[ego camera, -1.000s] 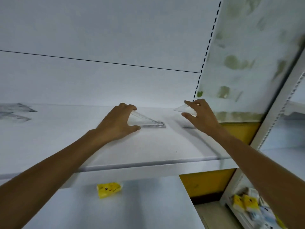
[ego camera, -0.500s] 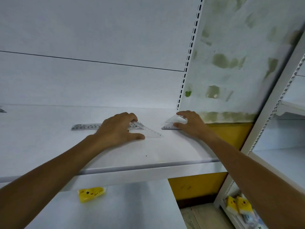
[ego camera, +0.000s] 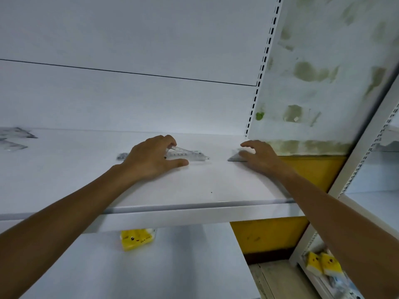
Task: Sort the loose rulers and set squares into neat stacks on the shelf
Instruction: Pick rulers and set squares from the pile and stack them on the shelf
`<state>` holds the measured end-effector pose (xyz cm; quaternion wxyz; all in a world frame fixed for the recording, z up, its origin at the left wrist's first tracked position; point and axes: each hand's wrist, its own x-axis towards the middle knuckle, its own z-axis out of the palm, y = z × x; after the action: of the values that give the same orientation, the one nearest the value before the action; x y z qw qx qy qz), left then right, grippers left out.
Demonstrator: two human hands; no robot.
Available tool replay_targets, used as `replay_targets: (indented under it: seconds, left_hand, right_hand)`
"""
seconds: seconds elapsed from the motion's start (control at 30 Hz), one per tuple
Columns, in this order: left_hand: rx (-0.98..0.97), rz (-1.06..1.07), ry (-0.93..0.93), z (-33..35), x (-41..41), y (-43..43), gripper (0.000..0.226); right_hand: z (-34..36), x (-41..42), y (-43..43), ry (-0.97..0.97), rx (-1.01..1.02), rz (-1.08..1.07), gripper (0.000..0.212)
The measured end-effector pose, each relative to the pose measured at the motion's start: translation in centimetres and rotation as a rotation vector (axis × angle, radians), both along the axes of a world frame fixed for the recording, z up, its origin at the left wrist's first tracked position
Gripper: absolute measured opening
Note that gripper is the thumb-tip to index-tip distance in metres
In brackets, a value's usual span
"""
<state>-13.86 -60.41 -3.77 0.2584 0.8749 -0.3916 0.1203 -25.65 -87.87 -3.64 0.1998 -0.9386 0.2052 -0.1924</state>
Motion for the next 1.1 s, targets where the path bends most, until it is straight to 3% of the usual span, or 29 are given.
replay_targets:
  seconds: [0.3,0.53,0.97,1.1]
  left_hand:
    - [-0.047,0.075,-0.059,1.7,4.9,10.5,0.056]
    - [-0.040,0.150,-0.037,2.5,8.5,19.8,0.053]
    - [-0.003,0.086,0.006,1.0,12.3,26.2,0.053]
    - [0.069,0.052,0.043,0.5,12.6,24.5,0.053]
  right_hand:
    - [1.0,4.3,13.5,-0.199,-0.178,0.199,0.035]
    - [1.4,8.8,25.8,-0.201,-0.165,0.323,0.040]
    - [-1.0,8.9,36.7,-0.156,-0.146,0.183,0.034]
    - [-2.0,7.7,38.2,-0.052,-0.261,0.117,0.030]
